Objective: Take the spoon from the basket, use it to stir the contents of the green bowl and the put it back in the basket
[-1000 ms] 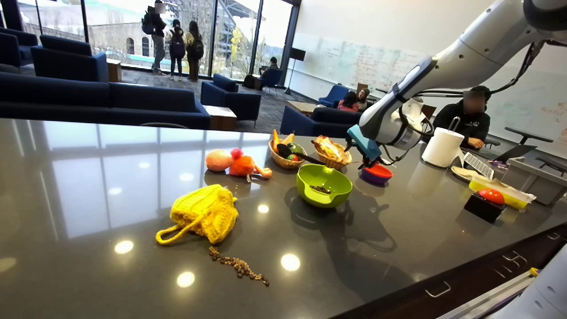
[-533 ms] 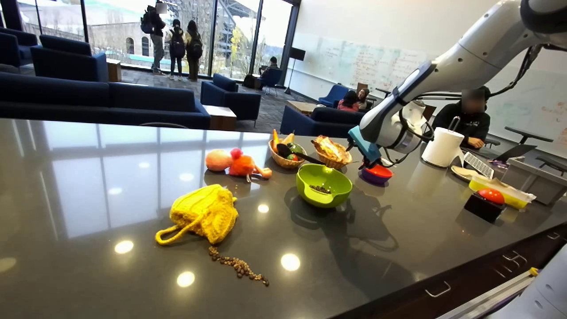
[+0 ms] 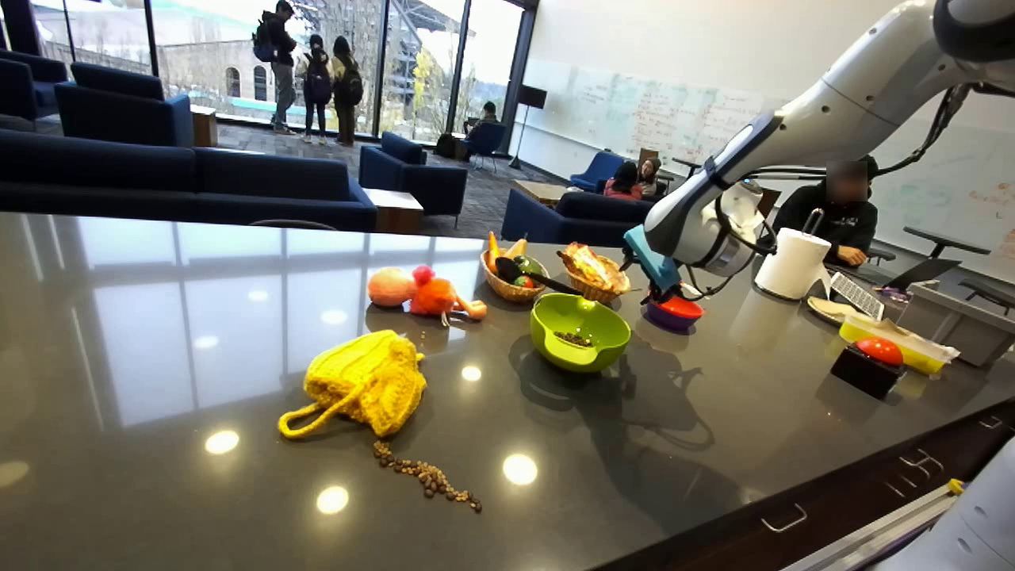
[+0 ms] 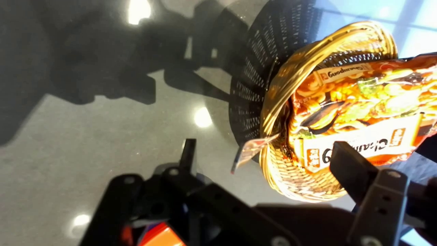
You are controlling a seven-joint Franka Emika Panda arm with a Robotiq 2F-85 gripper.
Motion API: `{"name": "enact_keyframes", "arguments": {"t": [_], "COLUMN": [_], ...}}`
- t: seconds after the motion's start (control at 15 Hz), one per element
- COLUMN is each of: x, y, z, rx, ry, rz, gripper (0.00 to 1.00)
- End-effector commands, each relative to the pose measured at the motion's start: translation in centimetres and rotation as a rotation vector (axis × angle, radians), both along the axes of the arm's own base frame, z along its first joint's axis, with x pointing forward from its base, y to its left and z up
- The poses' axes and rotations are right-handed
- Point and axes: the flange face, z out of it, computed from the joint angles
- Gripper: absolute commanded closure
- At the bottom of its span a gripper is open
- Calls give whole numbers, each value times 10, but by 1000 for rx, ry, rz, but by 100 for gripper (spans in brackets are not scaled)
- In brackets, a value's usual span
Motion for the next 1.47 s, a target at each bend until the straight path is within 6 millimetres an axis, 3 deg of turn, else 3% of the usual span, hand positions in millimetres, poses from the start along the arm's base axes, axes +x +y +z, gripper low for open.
{"name": "enact_keyframes", "arguments": {"t": [0.0,0.13,0.33,0.4,0.53,0.6,0.93,1.0,1.13,1.4], "x": [-4,-5,-5,-5,-5,-5,-5,-5,-4,-3], "y": [-2,-4,-5,-5,-5,-5,-5,-5,-5,-2], "z": [1,1,0,0,-1,-1,0,0,2,6], "rx": [19,20,19,20,21,21,20,20,19,21], "ry": [-9,-9,-6,-6,-5,-4,-4,-4,-12,-29], "rz": [-28,-32,-33,-33,-32,-33,-35,-35,-35,-34], "gripper": [0,4,23,39,37,52,94,99,95,97]}}
